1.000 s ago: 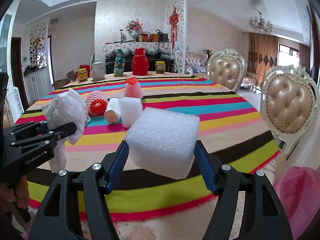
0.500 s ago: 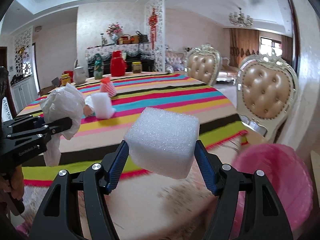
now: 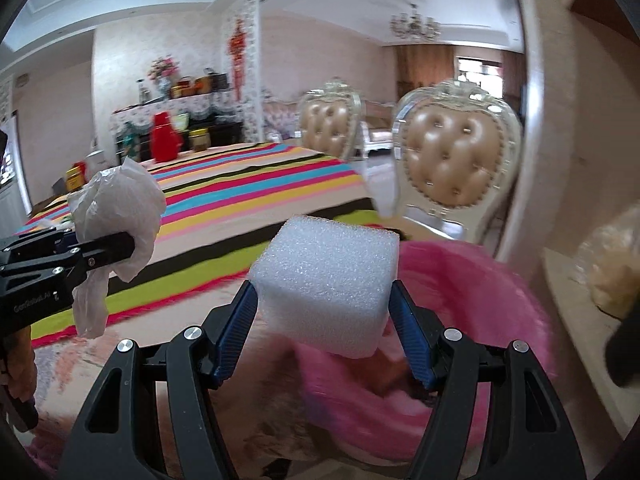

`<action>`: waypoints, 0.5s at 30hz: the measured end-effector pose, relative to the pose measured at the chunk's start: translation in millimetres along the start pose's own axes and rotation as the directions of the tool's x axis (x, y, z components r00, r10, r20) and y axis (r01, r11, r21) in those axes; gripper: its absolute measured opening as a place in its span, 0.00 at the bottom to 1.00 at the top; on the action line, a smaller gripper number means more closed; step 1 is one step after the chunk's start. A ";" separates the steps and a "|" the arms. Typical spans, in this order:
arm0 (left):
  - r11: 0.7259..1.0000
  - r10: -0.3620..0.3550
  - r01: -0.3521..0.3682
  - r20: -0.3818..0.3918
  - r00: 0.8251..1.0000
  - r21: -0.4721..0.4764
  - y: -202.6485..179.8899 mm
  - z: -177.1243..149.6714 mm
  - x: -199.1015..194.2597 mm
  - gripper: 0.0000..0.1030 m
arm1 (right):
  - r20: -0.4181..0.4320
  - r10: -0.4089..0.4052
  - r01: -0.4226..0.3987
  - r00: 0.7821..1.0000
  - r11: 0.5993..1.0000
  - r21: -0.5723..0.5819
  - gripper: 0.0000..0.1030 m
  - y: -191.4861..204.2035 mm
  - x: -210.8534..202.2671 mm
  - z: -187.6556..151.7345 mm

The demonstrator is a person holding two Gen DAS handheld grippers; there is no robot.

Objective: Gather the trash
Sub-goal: 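Carry the foam block and plastic bag toward the pink bin, then open the right tool to drop the foam block while the left tool releases the bag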

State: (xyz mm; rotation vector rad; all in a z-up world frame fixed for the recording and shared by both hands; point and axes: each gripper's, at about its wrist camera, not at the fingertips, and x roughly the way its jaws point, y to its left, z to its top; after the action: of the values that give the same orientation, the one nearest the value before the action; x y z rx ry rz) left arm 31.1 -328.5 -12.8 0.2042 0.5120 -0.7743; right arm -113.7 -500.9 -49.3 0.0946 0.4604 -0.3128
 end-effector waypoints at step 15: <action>0.969 -0.225 0.229 -0.048 0.973 0.096 -103.8 27.8 84.4 0.30 | -0.018 -0.125 0.126 0.992 0.987 0.100 0.64 -91.8 0.6 -10.4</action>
State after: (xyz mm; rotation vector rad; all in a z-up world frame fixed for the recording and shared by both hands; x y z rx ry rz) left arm 18.1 -463.2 -31.1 0.2569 0.5373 -1.0233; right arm -146.7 -586.5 -60.7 0.1665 0.4626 -0.4601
